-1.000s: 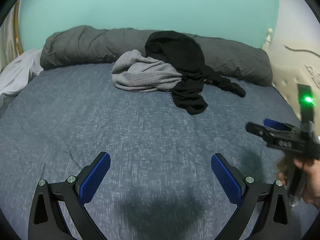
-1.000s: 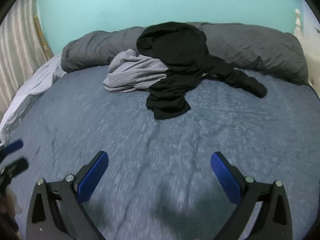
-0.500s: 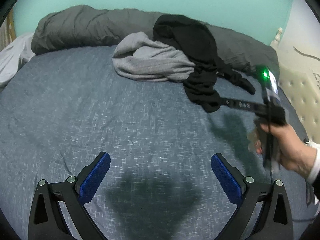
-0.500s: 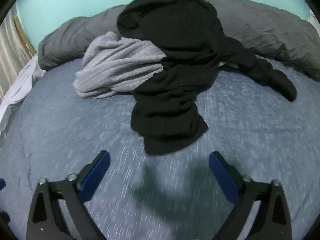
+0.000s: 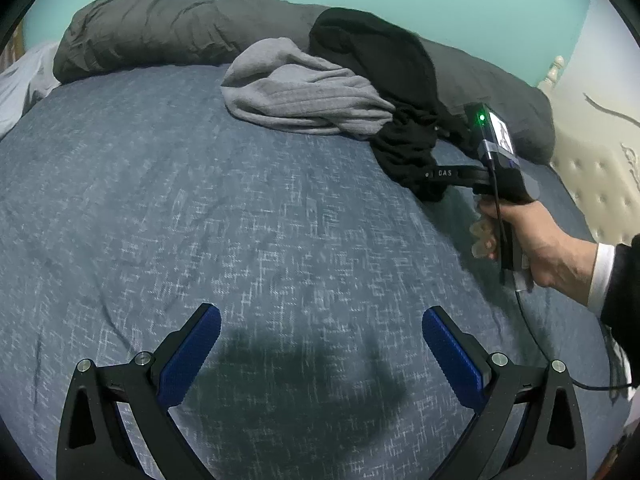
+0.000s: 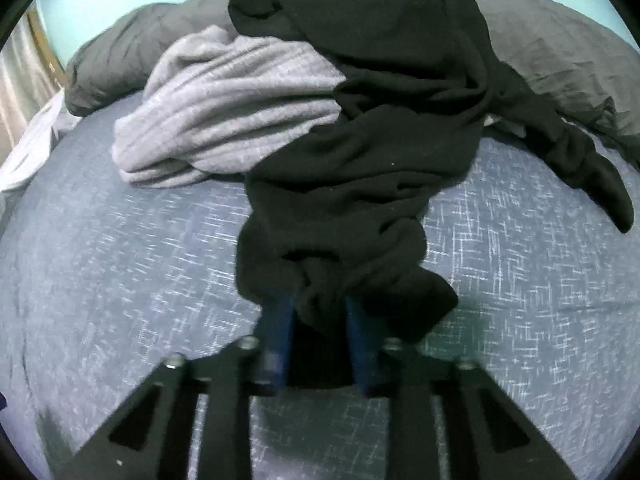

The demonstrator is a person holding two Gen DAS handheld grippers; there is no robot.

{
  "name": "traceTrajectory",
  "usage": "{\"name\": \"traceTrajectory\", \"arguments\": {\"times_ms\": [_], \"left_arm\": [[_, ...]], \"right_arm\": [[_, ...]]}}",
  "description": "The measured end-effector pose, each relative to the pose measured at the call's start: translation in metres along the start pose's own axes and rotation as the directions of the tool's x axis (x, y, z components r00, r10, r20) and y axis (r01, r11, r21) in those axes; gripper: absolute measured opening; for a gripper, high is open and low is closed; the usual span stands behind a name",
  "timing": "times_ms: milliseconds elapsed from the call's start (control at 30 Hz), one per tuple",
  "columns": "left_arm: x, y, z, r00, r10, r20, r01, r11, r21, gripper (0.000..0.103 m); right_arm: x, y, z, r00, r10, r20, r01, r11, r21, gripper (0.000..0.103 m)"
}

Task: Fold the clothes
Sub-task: 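Pull the black hoodie off the pile with the right tool, spreading it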

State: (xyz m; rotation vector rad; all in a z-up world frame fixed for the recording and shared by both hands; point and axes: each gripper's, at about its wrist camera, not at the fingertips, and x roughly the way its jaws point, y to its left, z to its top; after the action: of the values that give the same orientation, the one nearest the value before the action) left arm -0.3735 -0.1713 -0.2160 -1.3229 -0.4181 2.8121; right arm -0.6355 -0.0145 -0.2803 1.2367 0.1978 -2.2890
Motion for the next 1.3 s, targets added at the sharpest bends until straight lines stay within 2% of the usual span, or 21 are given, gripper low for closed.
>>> {"name": "traceTrajectory", "arguments": {"times_ms": [167,467,700,867,1033,1100,1167,1300], "left_arm": [[-0.011,-0.005,-0.016,1.000,-0.007,0.007,0.007,1.000,0.017,0.103],[-0.045,-0.021,-0.062,0.997,-0.021,0.069,0.019,0.999,0.036,0.103],[-0.077,-0.026,-0.101,0.991,-0.060,0.120,0.057,0.998,0.026,0.103],[-0.111,-0.028,-0.128,0.984,-0.055,0.168,0.053,0.998,0.014,0.103],[-0.145,-0.026,-0.154,0.982,-0.068,0.179,0.074,0.997,-0.026,0.103],[-0.157,-0.027,-0.163,0.981,-0.050,0.185,0.055,0.998,-0.022,0.103],[-0.165,-0.029,-0.168,0.983,-0.038,0.181,0.040,0.999,-0.005,0.103],[-0.178,-0.034,-0.179,0.980,-0.064,0.186,0.059,0.998,0.033,0.103]], "right_arm": [[-0.023,0.006,-0.011,0.998,0.041,0.042,-0.040,0.999,-0.027,0.010],[-0.106,0.039,-0.070,0.980,0.169,0.110,-0.157,0.982,-0.103,0.010],[-0.178,0.071,-0.146,0.953,0.264,0.147,-0.237,0.955,-0.177,0.009],[-0.236,0.093,-0.202,0.941,0.302,0.155,-0.268,0.940,-0.210,0.009],[-0.297,0.115,-0.260,0.941,0.312,0.131,-0.275,0.931,-0.238,0.009],[-0.318,0.119,-0.280,0.944,0.309,0.115,-0.275,0.930,-0.243,0.009],[-0.336,0.114,-0.301,0.945,0.308,0.107,-0.281,0.936,-0.214,0.009],[-0.359,0.092,-0.335,0.949,0.299,0.098,-0.283,0.948,-0.144,0.009]]}}
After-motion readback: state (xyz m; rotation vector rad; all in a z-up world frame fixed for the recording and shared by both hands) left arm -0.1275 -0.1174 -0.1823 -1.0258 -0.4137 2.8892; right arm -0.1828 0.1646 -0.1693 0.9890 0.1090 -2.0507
